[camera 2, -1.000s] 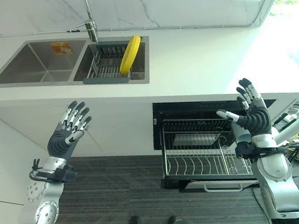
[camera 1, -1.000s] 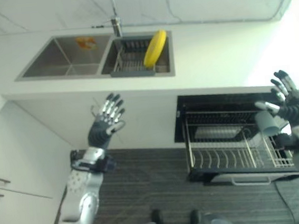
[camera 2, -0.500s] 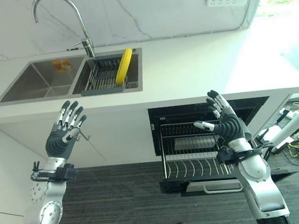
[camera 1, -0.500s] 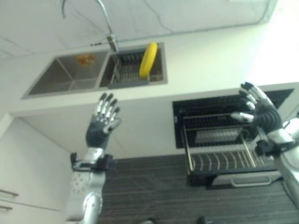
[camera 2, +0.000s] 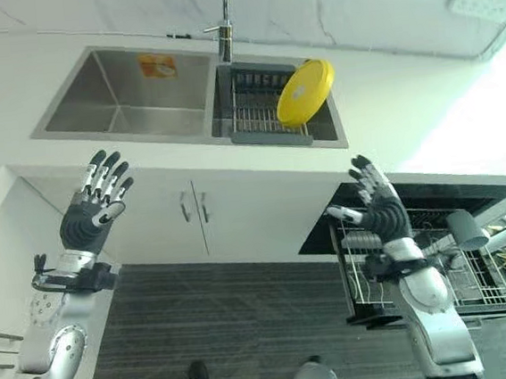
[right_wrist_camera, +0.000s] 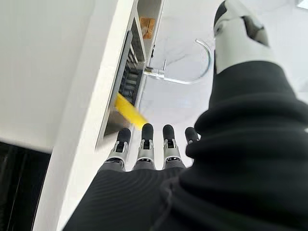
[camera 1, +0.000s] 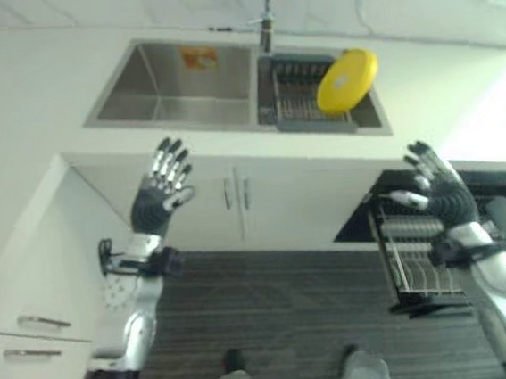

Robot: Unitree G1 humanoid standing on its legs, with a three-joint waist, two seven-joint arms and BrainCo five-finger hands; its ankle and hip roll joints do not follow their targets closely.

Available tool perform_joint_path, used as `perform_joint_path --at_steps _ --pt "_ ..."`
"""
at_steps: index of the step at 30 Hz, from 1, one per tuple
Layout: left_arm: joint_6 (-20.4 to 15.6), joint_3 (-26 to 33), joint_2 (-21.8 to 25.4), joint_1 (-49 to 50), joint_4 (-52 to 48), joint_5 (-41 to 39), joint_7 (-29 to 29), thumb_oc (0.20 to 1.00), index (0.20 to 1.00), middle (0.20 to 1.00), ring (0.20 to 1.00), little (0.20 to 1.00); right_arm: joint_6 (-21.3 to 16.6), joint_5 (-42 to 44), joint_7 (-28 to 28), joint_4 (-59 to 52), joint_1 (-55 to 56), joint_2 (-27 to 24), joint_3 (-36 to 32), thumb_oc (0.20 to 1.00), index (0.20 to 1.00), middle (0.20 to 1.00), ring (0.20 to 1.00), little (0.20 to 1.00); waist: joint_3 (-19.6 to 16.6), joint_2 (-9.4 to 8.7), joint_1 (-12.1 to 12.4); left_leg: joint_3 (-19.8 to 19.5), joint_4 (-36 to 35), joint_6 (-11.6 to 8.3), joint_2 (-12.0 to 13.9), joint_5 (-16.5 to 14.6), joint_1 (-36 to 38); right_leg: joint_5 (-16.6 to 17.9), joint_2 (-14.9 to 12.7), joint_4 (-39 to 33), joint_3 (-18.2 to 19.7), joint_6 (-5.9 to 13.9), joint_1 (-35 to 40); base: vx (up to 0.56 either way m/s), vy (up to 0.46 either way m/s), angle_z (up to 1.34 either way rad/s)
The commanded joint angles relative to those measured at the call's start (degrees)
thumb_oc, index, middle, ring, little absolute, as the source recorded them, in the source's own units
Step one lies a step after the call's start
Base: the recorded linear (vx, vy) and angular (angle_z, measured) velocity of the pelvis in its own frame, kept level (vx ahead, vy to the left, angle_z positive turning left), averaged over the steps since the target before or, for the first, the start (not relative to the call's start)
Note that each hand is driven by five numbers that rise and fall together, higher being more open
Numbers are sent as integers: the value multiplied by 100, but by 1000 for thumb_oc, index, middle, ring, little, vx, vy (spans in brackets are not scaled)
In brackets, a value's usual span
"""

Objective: Place the dishes in the dishwasher.

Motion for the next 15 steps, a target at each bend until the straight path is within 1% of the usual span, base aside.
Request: perform_joint_path --at_steps 1,3,4,6,8,9,10,11,13,15 --pt "-3 -44 -111 -198 -264 526 74 1000 1000 1000 1000 1000 -270 73 -313 -183 17 -505 -327 1000 1000 1000 1000 1000 -306 159 -163 -107 0 -305 121 -132 -238 -651 602 -950 219 -300 663 109 9 13" --pt "-27 -59 -121 -116 -303 633 84 1000 1000 1000 1000 1000 -323 335 -274 -204 122 -511 -336 1000 1000 1000 1000 1000 -291 111 -161 -50 0 -293 64 -179 -176 -528 682 -1162 161 -336 689 121 -57 -15" --pt "-38 -59 -134 -49 -353 701 79 1000 1000 1000 1000 1000 -395 560 -175 -179 148 -462 -294 1000 1000 1000 1000 1000 -283 84 -160 -32 0 -278 19 -225 -121 -398 712 -1344 166 -341 693 145 -128 -37" --pt "-47 -68 -100 -1 -373 772 51 1000 1000 1000 1000 1000 -553 666 -141 -102 154 -366 -186 1000 1000 1000 1000 1000 -254 81 -175 31 0 -241 3 -275 -19 -273 735 -1412 222 -311 688 153 -166 -21" --pt "-37 -68 -90 -5 -397 773 -1 1000 1000 1000 1000 1000 -630 669 -182 -51 92 -308 -103 1000 1000 1000 1000 1000 -236 100 -183 83 0 -211 -6 -310 42 -280 790 -1422 266 -345 697 185 -247 -20" --pt "-42 -113 -77 -30 -407 734 4 1000 1000 1000 1000 1000 -596 681 -247 -41 5 -247 16 1000 1000 1000 1000 1000 -273 134 -222 88 0 -180 -57 -371 123 -277 865 -1556 402 -418 774 327 -356 -14" --pt "-84 -143 -81 14 -454 689 3 1000 1000 1000 1000 1000 -592 599 -307 -83 -14 -255 44 1000 1000 1000 1000 1000 -309 168 -246 80 0 -184 -73 -386 187 -316 922 -1615 518 -484 830 304 -280 -5" --pt "-86 -147 -81 28 -465 664 -7 1000 1000 1000 1000 1000 -582 571 -323 -96 -11 -260 45 1000 1000 1000 1000 1000 -315 175 -250 84 0 -187 -74 -387 199 -324 933 -1620 542 -496 839 279 -198 -5" --pt "-39 -124 -99 150 -494 411 -71 1000 1000 1000 1000 1000 -523 543 -321 -128 20 -288 28 1000 1000 1000 1000 1000 -347 232 -294 128 87 -230 -56 -364 275 -393 1021 -1608 664 -596 892 228 -171 -12" --pt "-58 -130 -124 218 -481 276 -161 1000 1000 1000 1000 1000 -505 675 -159 -124 32 -331 -26 1000 1000 1000 1000 1000 -314 242 -347 159 551 -305 22 -450 161 -444 1058 -1535 752 -700 913 170 -178 -21"
